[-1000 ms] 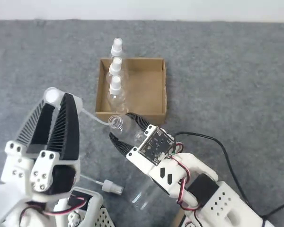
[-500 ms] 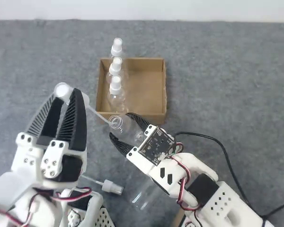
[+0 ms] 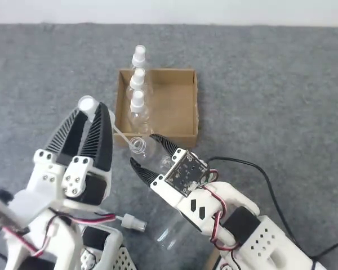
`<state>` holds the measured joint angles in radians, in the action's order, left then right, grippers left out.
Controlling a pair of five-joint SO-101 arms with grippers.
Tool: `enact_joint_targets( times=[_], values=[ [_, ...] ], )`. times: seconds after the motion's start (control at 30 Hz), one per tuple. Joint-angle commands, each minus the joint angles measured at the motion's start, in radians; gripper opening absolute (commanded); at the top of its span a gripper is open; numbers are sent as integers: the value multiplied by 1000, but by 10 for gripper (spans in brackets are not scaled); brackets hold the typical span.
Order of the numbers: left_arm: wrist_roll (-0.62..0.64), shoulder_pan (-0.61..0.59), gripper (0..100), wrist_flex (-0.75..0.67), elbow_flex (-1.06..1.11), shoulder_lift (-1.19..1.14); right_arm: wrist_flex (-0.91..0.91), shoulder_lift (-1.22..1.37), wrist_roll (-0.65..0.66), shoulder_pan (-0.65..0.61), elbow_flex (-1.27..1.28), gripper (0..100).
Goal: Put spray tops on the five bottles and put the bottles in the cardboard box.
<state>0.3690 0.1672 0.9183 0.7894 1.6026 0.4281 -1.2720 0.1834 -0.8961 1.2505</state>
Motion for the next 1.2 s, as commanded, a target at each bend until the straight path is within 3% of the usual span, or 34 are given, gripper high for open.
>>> enact_joint_targets(
  times=[0.0,0.43,0.67,0.8,1.17],
  values=[
    [11,6,12,-29,5,3,-25,-27,6,-8,-17,7],
    [12,8,15,-25,53,2,-27,-27,6,-7,-18,7],
    [12,21,137,11,53,2,-27,-27,6,-8,-18,7],
    [6,72,137,14,54,2,-27,-27,6,-8,-18,7],
    [5,68,118,15,41,2,-27,-27,6,-7,-17,7]
  ],
)
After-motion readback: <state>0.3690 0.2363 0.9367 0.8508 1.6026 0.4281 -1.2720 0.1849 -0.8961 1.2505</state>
